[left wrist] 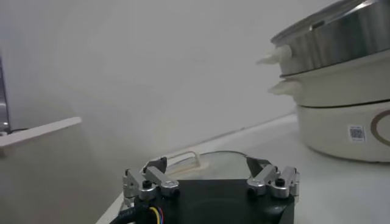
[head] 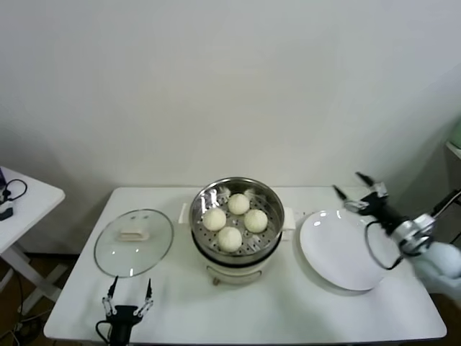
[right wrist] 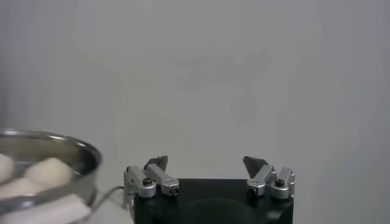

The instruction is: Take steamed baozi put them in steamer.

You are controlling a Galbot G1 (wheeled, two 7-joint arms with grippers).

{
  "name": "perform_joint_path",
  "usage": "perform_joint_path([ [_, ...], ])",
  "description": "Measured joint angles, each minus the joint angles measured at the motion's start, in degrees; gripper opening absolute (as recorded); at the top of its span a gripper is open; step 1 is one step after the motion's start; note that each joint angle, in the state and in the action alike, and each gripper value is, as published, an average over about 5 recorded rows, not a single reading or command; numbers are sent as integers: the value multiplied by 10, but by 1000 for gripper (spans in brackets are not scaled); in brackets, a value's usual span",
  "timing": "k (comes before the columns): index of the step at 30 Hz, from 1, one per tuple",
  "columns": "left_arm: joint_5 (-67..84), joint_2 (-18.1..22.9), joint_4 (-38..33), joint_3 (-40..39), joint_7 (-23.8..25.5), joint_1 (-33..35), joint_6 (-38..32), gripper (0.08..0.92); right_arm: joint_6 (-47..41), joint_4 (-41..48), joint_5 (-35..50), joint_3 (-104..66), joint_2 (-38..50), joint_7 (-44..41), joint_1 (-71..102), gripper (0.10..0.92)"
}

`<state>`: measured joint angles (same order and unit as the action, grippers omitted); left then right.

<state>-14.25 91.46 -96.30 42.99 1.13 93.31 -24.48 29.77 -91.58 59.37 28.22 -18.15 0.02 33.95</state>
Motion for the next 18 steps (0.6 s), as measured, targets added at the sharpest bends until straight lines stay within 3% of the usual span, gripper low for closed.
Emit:
perform_joint_path([
  [11, 3, -1, -5, 2, 0, 6, -6, 823, 21, -40, -39, -377, -141, -11, 359, 823],
  [18, 10, -1, -11, -1, 0, 6, -7, 823, 32, -57, -66, -491, -220, -21, 509, 823],
])
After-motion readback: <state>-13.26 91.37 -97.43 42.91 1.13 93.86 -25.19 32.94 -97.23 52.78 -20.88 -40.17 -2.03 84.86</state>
